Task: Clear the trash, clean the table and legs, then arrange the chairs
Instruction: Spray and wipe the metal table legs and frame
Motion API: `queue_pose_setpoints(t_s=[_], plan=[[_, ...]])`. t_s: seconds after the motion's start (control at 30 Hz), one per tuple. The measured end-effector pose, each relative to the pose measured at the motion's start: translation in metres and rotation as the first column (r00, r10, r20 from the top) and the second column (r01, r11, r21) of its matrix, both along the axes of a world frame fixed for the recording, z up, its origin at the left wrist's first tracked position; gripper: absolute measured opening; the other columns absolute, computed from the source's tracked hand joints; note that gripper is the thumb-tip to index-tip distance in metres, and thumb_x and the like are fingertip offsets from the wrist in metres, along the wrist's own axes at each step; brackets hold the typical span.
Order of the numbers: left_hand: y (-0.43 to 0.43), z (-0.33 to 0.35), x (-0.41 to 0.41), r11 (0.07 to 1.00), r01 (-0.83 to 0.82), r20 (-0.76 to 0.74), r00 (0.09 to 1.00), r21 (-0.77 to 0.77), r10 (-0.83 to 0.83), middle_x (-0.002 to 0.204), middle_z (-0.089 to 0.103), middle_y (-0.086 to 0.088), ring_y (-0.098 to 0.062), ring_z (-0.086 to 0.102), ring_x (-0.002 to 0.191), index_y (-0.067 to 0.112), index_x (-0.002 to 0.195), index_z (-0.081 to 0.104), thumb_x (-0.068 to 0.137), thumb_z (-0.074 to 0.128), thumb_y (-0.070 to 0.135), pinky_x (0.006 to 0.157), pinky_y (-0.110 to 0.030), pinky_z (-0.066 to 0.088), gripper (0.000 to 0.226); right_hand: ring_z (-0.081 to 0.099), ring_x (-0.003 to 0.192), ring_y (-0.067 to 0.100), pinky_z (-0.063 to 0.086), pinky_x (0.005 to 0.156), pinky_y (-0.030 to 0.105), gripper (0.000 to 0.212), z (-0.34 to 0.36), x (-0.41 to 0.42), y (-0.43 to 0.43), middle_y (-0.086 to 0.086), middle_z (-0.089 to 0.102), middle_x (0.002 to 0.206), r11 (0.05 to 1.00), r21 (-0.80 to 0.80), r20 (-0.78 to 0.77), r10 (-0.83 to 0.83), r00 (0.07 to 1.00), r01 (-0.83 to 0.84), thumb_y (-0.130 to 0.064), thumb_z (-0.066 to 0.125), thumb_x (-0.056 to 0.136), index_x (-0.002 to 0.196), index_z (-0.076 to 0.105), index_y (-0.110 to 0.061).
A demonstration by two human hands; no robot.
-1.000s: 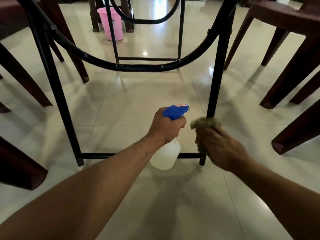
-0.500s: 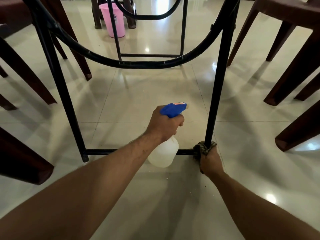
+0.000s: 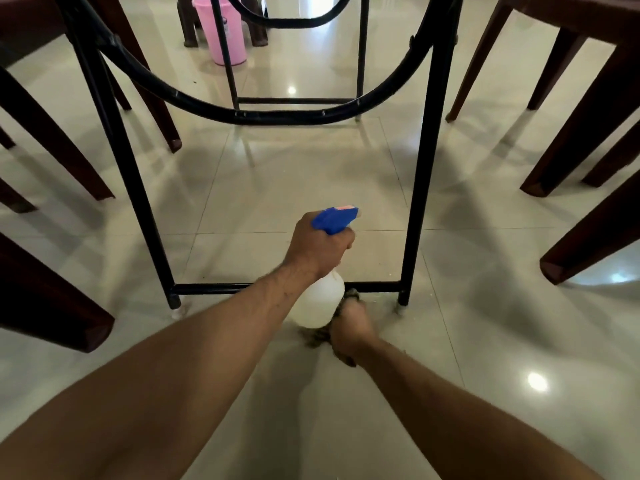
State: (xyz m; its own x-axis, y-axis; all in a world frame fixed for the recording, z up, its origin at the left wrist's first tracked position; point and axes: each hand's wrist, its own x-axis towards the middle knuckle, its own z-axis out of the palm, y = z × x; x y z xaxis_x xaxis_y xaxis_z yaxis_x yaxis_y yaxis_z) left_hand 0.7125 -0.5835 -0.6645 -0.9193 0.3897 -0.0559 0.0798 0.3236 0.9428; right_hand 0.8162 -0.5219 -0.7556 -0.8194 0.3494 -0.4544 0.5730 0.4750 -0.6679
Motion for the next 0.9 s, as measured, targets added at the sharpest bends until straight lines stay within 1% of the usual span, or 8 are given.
queue_pose_setpoints(t_s=[0.07, 0.23, 0.33, 0.53, 0.67, 0.77, 0.83, 0.9], plan=[[-0.011, -0.009, 0.003, 0.998, -0.048, 0.019, 0.999, -0.049, 0.049, 0.072, 0.057, -0.019, -0.02, 0.046, 0.058, -0.006, 0.087, 0.063, 0.073, 0.06, 0.02, 0.058, -0.033, 0.042, 0.03, 0.064, 0.055, 0.02, 0.051, 0.051, 0.034, 0.02, 0.023, -0.005, -0.016, 0.022, 0.066, 0.102, 0.992, -0.122, 0.003, -0.041, 0.999, 0.041, -0.011, 0.045, 0.101, 0.116, 0.051, 0.002], [-0.047, -0.017, 0.017, 0.993, -0.1, 0.058, 0.993, -0.066, 0.104, 0.064, 0.045, -0.01, -0.02, 0.042, 0.06, -0.002, 0.074, 0.052, 0.084, 0.063, 0.016, 0.061, -0.034, 0.04, 0.023, 0.062, 0.095, 0.028, 0.056, 0.082, 0.041, 0.03, 0.055, -0.007, -0.001, 0.012, 0.063, 0.109, 0.989, 0.056, 0.148, 0.125, 0.981, -0.135, -0.004, 0.041, 0.093, 0.12, 0.054, -0.005], [-0.073, -0.019, 0.032, 0.989, -0.108, 0.078, 0.99, -0.098, 0.116, 0.06, 0.045, -0.001, -0.019, 0.044, 0.058, 0.008, 0.067, 0.05, 0.083, 0.066, 0.023, 0.06, -0.038, 0.048, 0.028, 0.065, 0.092, 0.025, 0.058, 0.082, 0.038, 0.029, 0.084, -0.006, 0.005, 0.009, 0.066, 0.099, 0.99, 0.027, 0.175, 0.133, 0.976, -0.139, -0.001, 0.041, 0.094, 0.115, 0.058, -0.009], [-0.12, 0.015, 0.067, 0.949, -0.102, 0.097, 0.986, -0.298, 0.137, 0.058, 0.045, 0.004, -0.018, 0.04, 0.055, 0.022, 0.064, 0.048, 0.081, 0.064, 0.037, 0.059, -0.03, 0.037, 0.028, 0.065, 0.102, 0.03, 0.056, 0.093, 0.044, 0.032, 0.162, -0.004, 0.003, 0.015, 0.065, 0.108, 0.982, 0.05, 0.284, 0.163, 0.945, -0.184, -0.001, 0.042, 0.094, 0.115, 0.065, -0.007], [-0.14, 0.072, 0.087, 0.929, -0.002, 0.118, 0.992, -0.37, 0.05, 0.055, 0.047, 0.006, -0.019, 0.045, 0.054, 0.021, 0.06, 0.046, 0.079, 0.064, 0.038, 0.057, -0.028, 0.036, 0.032, 0.068, 0.083, 0.034, 0.057, 0.071, 0.041, 0.027, 0.218, 0.019, -0.007, 0.02, 0.067, 0.09, 0.991, -0.131, 0.318, 0.06, 0.946, -0.018, 0.002, 0.04, 0.091, 0.094, 0.067, 0.005], [-0.152, 0.125, 0.108, 0.879, 0.129, 0.126, 0.989, -0.459, -0.08, 0.063, 0.06, 0.005, -0.02, 0.059, 0.064, 0.02, 0.066, 0.054, 0.079, 0.062, 0.051, 0.059, -0.031, 0.043, 0.035, 0.059, 0.064, 0.033, 0.05, 0.057, 0.035, 0.027, 0.253, 0.043, -0.022, 0.025, 0.056, 0.074, 0.955, -0.283, 0.293, -0.008, 0.956, 0.095, 0.004, 0.029, 0.087, 0.081, 0.056, 0.008], [-0.157, 0.161, 0.123, 0.846, 0.254, 0.198, 0.964, -0.469, -0.179, 0.073, 0.065, 0.001, -0.02, 0.061, 0.07, 0.019, 0.071, 0.058, 0.084, 0.065, 0.056, 0.063, -0.033, 0.043, 0.04, 0.068, 0.073, 0.035, 0.05, 0.055, 0.032, 0.031, 0.255, 0.057, -0.026, 0.027, 0.067, 0.086, 0.944, -0.277, 0.302, -0.092, 0.949, 0.18, -0.011, 0.036, 0.088, 0.087, 0.062, 0.007], [-0.16, 0.201, 0.136, 0.748, 0.405, 0.268, 0.914, -0.526, -0.306, 0.084, 0.068, -0.005, -0.025, 0.062, 0.079, 0.02, 0.078, 0.061, 0.088, 0.063, 0.058, 0.066, -0.035, 0.044, 0.039, 0.071, 0.079, 0.028, 0.049, 0.06, 0.031, 0.031, 0.288, 0.078, -0.038, 0.017, 0.074, 0.097, 0.919, -0.262, 0.271, -0.223, 0.936, 0.295, -0.029, 0.049, 0.082, 0.09, 0.071, -0.01]])
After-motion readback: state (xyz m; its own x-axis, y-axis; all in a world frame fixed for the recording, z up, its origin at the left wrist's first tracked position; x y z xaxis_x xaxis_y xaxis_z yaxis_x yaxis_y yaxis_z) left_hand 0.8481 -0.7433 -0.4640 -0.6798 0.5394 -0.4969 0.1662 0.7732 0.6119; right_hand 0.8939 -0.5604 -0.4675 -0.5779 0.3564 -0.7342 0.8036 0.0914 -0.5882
